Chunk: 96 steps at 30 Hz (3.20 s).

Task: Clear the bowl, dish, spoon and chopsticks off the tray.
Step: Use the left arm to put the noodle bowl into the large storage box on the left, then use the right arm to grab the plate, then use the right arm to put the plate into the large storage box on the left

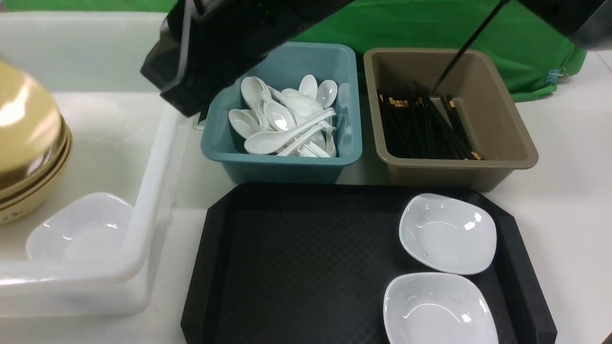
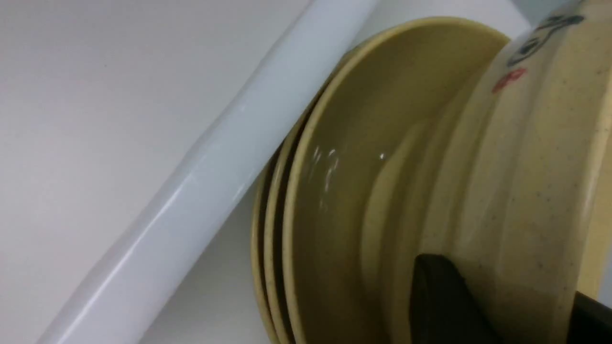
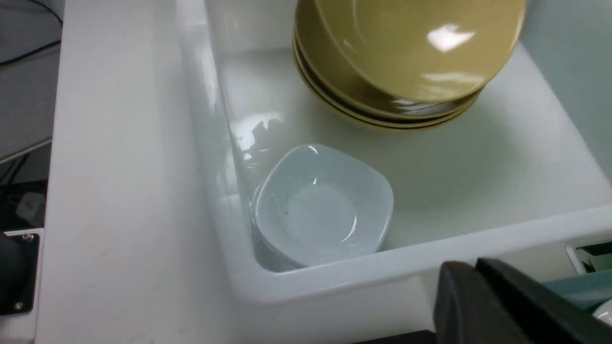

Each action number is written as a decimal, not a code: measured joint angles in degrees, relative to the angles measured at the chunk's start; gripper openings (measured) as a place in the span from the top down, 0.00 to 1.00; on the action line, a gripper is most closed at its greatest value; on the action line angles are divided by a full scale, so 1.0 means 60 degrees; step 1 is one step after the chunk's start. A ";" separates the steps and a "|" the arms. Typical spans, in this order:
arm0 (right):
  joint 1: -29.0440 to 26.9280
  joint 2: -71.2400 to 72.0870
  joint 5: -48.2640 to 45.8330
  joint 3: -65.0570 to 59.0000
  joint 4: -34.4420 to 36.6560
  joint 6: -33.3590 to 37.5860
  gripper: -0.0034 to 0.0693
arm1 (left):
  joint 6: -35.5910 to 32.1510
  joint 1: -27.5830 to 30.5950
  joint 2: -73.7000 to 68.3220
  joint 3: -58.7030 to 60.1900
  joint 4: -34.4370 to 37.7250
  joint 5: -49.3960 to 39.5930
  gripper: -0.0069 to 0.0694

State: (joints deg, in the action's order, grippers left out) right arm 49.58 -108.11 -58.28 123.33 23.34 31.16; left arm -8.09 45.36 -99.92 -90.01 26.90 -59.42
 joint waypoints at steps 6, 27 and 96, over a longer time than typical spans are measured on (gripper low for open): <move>-0.0169 0.0000 -0.0500 0.0365 -0.1207 -0.0860 0.92 | -0.0065 -0.0030 0.0114 -0.0146 0.0045 -0.0074 0.33; -0.2053 0.3358 -0.0647 -0.8150 -0.3476 -0.3711 0.52 | -0.0721 -0.7404 0.4246 0.0197 -0.1389 -0.1617 0.92; 0.0657 -0.4081 -0.0126 0.3388 0.1093 -0.2062 0.91 | 0.0584 -0.2495 0.6798 0.3451 -0.1801 0.0750 0.91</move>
State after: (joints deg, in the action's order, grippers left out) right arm 53.52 -132.59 -59.03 143.66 29.90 18.79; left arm -4.59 30.39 -59.13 -69.31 16.09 -54.92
